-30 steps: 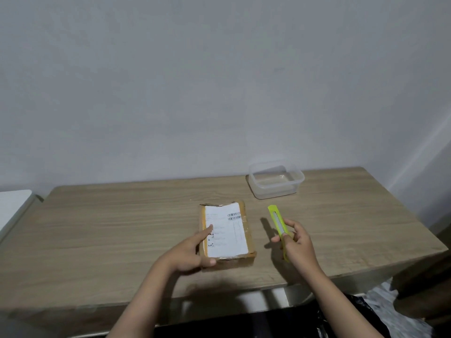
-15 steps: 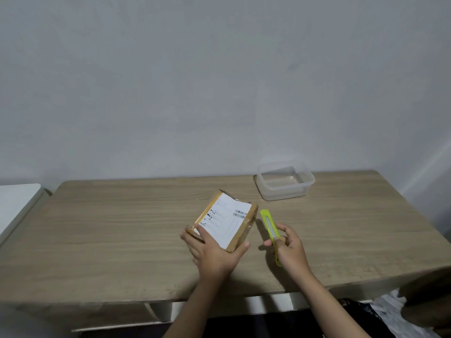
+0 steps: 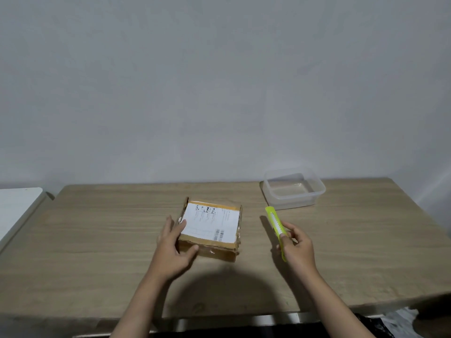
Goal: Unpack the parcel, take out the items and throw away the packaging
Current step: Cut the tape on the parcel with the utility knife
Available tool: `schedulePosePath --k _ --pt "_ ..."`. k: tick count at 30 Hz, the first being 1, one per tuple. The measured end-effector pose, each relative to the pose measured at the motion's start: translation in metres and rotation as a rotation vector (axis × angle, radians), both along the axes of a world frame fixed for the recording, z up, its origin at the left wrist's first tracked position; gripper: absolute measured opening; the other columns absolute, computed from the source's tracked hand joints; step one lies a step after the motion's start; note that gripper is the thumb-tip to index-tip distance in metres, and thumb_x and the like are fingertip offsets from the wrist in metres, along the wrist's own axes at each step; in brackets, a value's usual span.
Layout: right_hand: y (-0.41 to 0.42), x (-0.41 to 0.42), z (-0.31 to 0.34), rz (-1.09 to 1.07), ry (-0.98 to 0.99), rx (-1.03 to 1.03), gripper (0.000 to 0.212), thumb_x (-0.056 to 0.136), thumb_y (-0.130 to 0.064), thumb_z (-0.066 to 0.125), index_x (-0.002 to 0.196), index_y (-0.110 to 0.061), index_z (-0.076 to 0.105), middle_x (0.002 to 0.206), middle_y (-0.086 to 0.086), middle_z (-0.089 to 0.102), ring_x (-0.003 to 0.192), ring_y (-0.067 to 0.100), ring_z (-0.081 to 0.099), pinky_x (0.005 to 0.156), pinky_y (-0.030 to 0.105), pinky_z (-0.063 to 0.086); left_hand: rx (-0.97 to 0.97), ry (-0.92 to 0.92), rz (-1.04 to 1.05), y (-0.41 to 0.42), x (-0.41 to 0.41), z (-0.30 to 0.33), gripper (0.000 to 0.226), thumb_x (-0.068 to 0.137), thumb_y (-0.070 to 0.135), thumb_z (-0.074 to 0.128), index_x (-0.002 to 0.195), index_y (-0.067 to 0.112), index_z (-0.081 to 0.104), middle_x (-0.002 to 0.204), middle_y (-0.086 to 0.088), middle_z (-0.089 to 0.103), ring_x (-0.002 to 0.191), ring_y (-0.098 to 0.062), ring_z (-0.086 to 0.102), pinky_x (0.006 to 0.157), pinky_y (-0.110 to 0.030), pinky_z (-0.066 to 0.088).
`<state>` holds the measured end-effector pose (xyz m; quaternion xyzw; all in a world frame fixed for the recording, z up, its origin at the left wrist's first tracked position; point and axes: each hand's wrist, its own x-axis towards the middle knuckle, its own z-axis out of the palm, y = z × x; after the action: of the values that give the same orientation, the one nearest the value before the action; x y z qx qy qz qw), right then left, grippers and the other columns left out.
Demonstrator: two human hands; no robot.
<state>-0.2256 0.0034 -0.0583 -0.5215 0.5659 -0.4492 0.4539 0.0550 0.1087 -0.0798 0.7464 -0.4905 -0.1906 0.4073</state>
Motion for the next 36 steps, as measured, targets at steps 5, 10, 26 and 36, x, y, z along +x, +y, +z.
schedulePosePath --k 5,10,26,36 --pt "-0.02 0.021 -0.008 -0.029 -0.015 0.043 0.025 0.087 0.003 0.056 0.107 -0.011 0.062 0.076 0.004 0.061 0.061 0.023 0.06 0.055 0.019 0.051 0.006 -0.024 0.023 -0.004 -0.016 0.001 0.091 0.057 0.049 0.085 0.137 0.027 0.047 0.149 0.003 0.023 0.141 -0.014 0.024 0.112 -0.034 0.031" --pt "-0.045 0.043 -0.024 0.008 0.062 0.125 0.031 0.083 -0.003 0.06 0.113 -0.013 0.061 0.108 0.011 0.066 0.096 0.024 0.063 0.09 0.034 0.05 0.0 -0.078 0.179 0.001 -0.034 -0.003 0.097 0.053 0.061 0.078 0.137 0.023 0.048 0.143 -0.001 0.031 0.137 -0.019 0.028 0.106 -0.035 0.036" --pt "-0.08 0.063 -0.037 0.4 0.749 -0.271 0.045 0.084 -0.014 0.059 0.128 -0.009 0.052 0.133 0.018 0.043 0.124 0.034 0.036 0.101 0.04 0.039 -0.035 -0.198 0.173 0.002 -0.034 -0.014 0.095 0.056 0.078 0.058 0.13 0.018 0.055 0.138 -0.013 0.04 0.129 -0.033 0.042 0.092 -0.042 0.047" --pt "-0.079 0.047 -0.05 0.285 0.87 -0.427 0.037 0.082 -0.015 0.058 0.119 -0.016 0.062 0.12 0.005 0.057 0.106 0.03 0.051 0.085 0.041 0.049 -0.061 -0.18 0.174 0.001 -0.032 -0.019 0.093 0.056 0.076 0.062 0.13 0.02 0.054 0.135 -0.013 0.041 0.127 -0.034 0.043 0.092 -0.039 0.045"
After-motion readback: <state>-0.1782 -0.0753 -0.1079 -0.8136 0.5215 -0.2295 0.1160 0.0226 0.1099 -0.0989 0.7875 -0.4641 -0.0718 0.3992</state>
